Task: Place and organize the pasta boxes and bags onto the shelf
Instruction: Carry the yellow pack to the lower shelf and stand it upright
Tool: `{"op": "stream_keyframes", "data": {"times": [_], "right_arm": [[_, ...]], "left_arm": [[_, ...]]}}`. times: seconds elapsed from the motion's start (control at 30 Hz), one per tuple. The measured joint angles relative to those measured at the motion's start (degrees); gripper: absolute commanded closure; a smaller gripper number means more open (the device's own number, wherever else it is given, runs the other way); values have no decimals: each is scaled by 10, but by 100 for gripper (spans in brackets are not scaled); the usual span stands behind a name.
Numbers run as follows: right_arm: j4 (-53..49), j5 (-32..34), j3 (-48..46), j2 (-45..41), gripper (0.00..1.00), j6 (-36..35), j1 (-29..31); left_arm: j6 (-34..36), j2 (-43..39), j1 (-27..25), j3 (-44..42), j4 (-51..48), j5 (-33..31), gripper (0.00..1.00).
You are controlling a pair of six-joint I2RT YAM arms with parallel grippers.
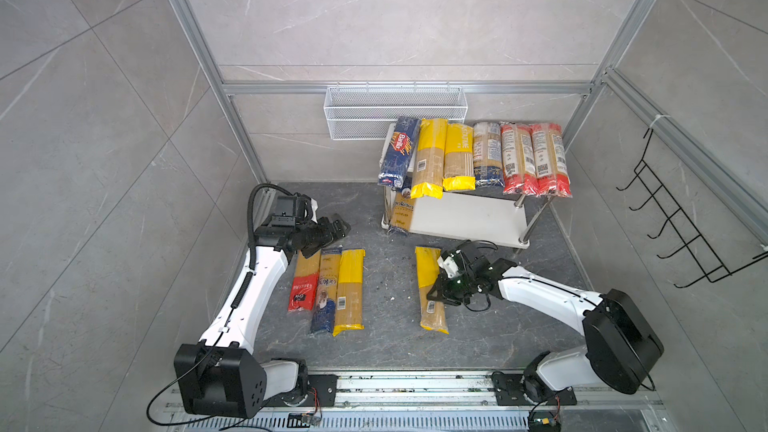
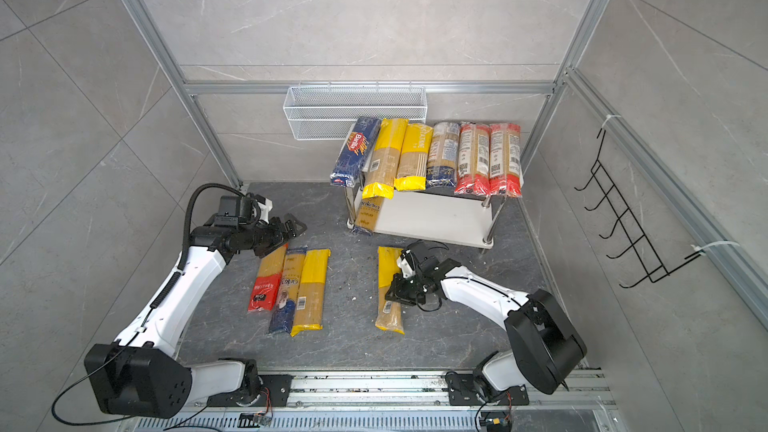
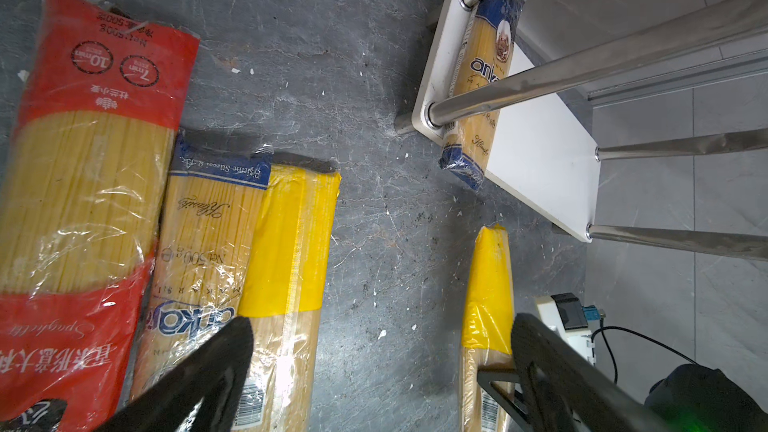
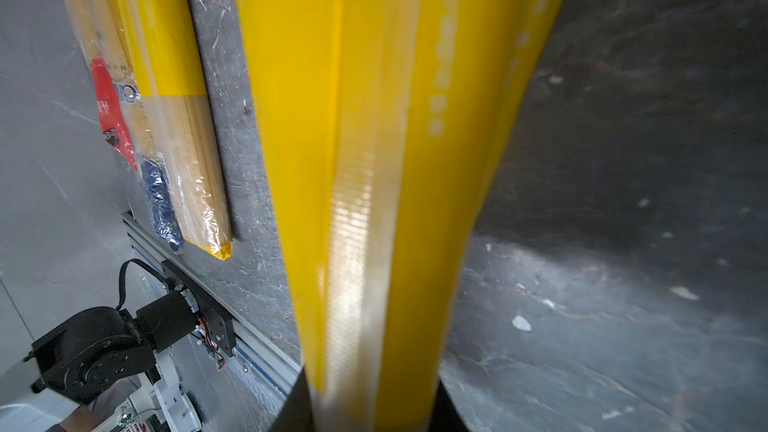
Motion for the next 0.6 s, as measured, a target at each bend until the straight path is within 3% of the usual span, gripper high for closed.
{"op": "stream_keyframes", "data": {"times": [0.27, 0.6], "right_arm": [[-24, -33, 59, 11, 100, -40, -77], [-3, -82, 179, 134, 100, -73, -171]], "left_arm": [[12, 43, 0, 73, -6, -2, 0], [14, 64, 0, 99, -14, -14, 0]]}}
